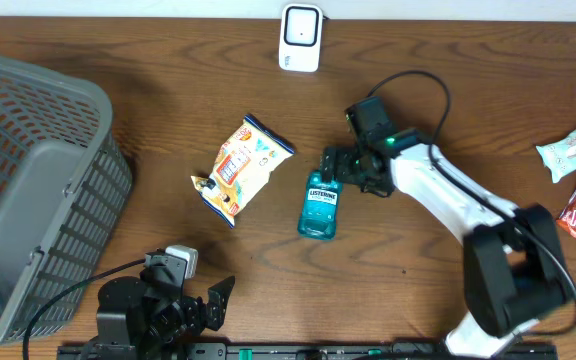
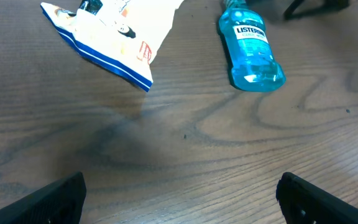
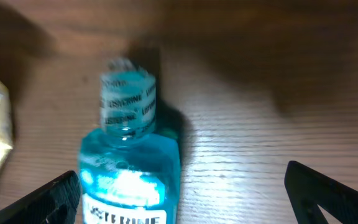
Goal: Scan the item barcode
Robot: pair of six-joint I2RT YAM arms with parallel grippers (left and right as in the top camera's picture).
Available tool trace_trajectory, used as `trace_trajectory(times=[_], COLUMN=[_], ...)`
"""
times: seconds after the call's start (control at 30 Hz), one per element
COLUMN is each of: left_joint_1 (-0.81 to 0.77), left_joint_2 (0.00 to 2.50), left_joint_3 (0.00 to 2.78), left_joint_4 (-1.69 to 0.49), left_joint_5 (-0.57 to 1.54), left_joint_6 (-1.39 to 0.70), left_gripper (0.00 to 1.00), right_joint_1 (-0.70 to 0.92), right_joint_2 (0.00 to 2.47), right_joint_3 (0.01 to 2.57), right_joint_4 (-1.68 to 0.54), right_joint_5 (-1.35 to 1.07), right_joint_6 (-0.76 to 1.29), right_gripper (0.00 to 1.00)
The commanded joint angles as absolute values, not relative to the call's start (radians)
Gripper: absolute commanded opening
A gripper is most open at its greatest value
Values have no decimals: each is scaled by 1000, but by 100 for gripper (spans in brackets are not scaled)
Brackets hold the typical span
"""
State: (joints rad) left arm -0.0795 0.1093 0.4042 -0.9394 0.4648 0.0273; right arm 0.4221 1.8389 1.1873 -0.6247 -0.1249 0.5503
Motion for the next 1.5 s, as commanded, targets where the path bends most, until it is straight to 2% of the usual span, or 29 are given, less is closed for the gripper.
trace_trajectory(times=[0.0,0.23,0.43,0.83,1.07,1.37,1.47], left_joint_1=[-78,-78,-78,-78,-78,-78,-78], left_joint_2=[106,106,106,106,106,106,106], left_joint_3=[413,413,413,413,413,413,413], left_joint_4=[-942,-942,-942,-942,-942,-942,-942], left_joint_5=[459,459,460,459,459,459,459], left_joint_6=[37,37,37,37,37,37,37], left_gripper=[98,98,98,98,98,98,98], right_joint_1=[434,466,492,473,455,461,462], right_joint_2=[1915,1949,1950,1919,1827,1684,1687], right_joint_3=[1182,1182,1182,1185,1185,1185,1184], right_joint_4=[-622,-620,-677,-715,-754,-903,-918], right_joint_5=[-202,-205,-147,-137,-92,185,180], right_joint_6=[540,526,507,507,488,488,489], right_gripper=[99,99,73,43,42,43,54])
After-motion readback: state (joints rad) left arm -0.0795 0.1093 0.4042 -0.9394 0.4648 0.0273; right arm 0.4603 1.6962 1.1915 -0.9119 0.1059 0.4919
